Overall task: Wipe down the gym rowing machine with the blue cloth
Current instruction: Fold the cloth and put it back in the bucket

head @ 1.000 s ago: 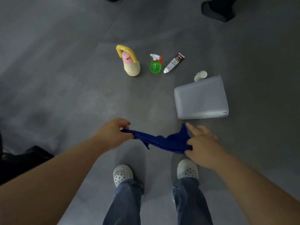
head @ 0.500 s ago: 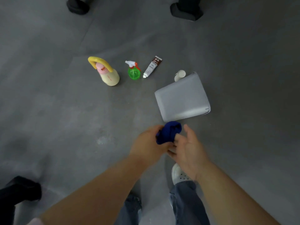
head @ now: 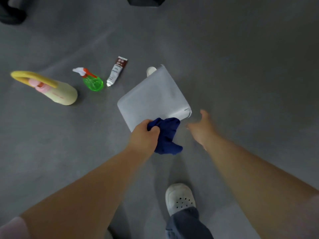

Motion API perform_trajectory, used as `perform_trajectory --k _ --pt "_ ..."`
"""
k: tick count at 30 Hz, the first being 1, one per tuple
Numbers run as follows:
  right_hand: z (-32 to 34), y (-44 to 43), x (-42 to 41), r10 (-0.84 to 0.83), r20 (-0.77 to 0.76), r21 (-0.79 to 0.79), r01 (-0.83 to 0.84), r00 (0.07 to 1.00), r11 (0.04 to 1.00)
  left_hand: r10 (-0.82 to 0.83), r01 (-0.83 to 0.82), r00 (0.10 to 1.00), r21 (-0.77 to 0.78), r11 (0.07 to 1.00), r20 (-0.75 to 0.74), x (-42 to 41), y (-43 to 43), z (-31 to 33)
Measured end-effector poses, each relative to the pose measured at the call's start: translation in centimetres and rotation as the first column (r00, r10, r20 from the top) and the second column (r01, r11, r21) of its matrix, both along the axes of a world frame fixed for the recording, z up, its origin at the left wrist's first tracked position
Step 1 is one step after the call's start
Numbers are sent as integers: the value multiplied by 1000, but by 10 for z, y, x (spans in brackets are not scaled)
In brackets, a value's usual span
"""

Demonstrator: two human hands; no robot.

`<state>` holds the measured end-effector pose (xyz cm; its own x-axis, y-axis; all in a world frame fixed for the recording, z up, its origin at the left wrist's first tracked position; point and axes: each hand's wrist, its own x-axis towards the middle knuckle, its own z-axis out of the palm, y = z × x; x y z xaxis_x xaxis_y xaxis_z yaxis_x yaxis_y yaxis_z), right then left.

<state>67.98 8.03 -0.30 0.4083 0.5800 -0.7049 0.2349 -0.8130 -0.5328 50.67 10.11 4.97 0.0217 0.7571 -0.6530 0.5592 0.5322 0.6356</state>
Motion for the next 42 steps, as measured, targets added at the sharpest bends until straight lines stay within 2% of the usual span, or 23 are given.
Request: perform_trajectory --k 3,6,8,10,13,15,20,22,24,25,27,30,32,33,35,38,41,42 --pt "-40 26 15 71 -42 59 -69 997 996 111 -109 993 -52 993 29 5 5 -28" --pt "-63 39 11 99 -112 101 -88 989 991 310 -290 944 -157 944 118 -1 8 -40" --pt "-67 40 4 146 6 171 -145 989 975 437 -396 884 -227 889 167 -13 8 -39" --pt "-64 36 -6 196 130 238 -222 972 946 480 -430 859 -260 864 176 -28 5 -33" --pt "-43 25 -39 261 158 332 -300 952 894 530 -466 824 -295 834 197 -47 0 -22" --pt "-29 15 -72 372 189 350 -416 909 839 557 -524 820 -220 823 129 -69 -4 -11" --pt "10 1 -158 582 358 275 -678 730 682 684 -677 728 -108 728 48 -148 -16 29" --pt "22 -2 -192 647 464 228 -788 605 573 760 -754 648 -100 649 46 -188 -21 39" --pt "29 -8 -227 709 541 175 -885 452 431 843 -828 532 -159 538 78 -230 -30 45" --pt "33 -12 -247 744 564 129 -928 359 350 879 -845 460 -243 476 124 -250 -38 49" --pt "35 -26 -282 753 622 86 -974 217 210 897 -817 356 -377 435 263 -286 -57 58" --pt "27 -54 -327 764 630 128 -989 142 79 883 -822 384 -335 460 270 -337 -97 59" --pt "18 -81 -345 811 586 38 -998 -15 -46 883 -842 406 -281 461 234 -365 -125 51" --pt "16 -94 -352 830 553 -10 -997 -69 -76 889 -850 401 -272 452 223 -376 -138 48" --pt "8 -118 -358 843 525 -82 -993 -118 -89 905 -864 379 -276 421 196 -393 -163 39" --pt "-14 -139 -358 852 505 -124 -988 -140 -89 914 -865 359 -299 402 192 -404 -193 24" --pt "-25 -144 -360 902 396 -168 -979 -174 -115 918 -861 333 -329 389 213 -404 -210 17" --pt "-27 -145 -359 923 363 -149 -986 -129 -79 918 -855 326 -343 388 225 -403 -213 16"
